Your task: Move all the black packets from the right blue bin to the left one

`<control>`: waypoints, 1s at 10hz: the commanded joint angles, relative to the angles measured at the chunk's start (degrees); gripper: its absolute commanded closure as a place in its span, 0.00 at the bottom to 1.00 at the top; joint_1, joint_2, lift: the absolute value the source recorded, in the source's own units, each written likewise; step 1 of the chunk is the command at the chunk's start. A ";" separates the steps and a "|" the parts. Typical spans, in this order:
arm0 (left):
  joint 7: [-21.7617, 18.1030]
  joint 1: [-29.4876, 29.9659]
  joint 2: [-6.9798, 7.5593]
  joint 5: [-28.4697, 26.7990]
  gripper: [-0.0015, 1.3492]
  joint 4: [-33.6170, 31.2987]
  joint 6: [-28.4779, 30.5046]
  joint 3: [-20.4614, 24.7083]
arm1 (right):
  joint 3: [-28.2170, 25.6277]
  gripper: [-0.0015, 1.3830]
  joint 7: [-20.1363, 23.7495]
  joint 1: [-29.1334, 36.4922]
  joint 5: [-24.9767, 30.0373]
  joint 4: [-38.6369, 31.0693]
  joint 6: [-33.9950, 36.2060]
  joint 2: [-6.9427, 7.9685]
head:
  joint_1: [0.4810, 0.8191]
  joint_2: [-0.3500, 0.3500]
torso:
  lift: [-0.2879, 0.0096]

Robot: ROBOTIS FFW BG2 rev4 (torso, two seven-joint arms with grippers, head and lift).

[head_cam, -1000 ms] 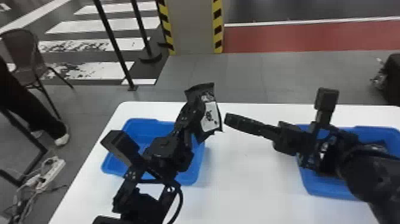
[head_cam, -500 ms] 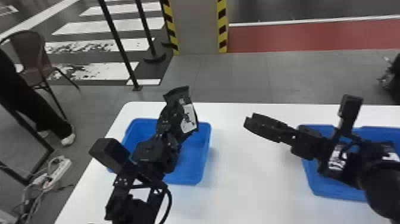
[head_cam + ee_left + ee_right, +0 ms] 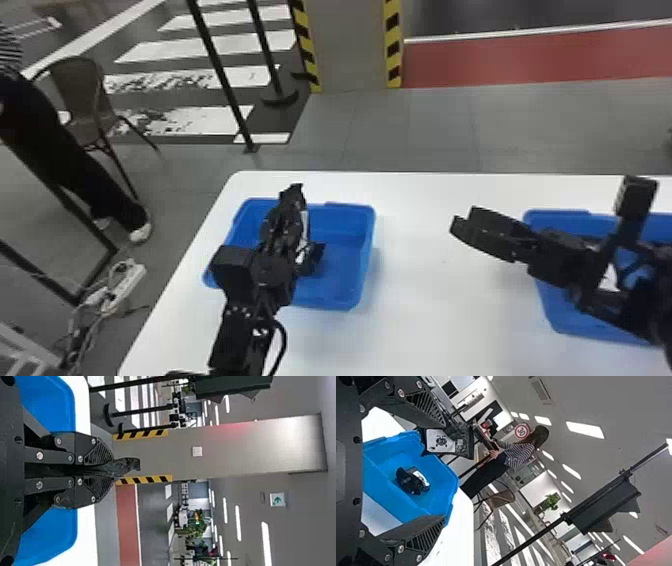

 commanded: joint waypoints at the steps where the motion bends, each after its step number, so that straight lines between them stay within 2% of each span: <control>1: 0.04 0.13 -0.15 -0.65 0.12 0.43 -1.73 0.10 | -1.34 0.15 -1.70 1.79 1.98 -2.70 -0.10 -0.05 | 0.63 0.86 | 0.60; 2: 0.04 0.41 -0.15 0.49 0.02 0.43 -3.27 0.19 | -2.66 0.15 -5.04 4.60 4.44 -7.48 0.32 -0.22 | 0.63 0.85 | 0.60; 3: 0.04 0.84 -0.15 1.98 0.12 0.43 -4.68 -0.08 | -4.41 0.15 -9.26 7.84 6.37 -13.24 2.57 -0.22 | 0.63 0.83 | 0.60; 5: 0.04 2.95 -0.15 5.94 0.19 0.43 -7.91 -1.48 | -7.84 0.16 -19.45 16.70 6.99 -25.48 6.79 -0.22 | 0.63 0.77 | 0.60; 8: 0.04 4.07 0.09 6.82 0.19 0.43 -10.59 -3.33 | -10.74 0.16 -34.83 28.93 7.17 -36.16 6.51 -0.22 | 0.63 0.65 | 0.60; 10: 0.04 4.49 0.35 7.26 0.19 0.43 -12.27 -3.59 | -11.01 0.16 -40.02 30.20 7.17 -36.16 6.51 -0.13 | 0.63 0.57 | 0.60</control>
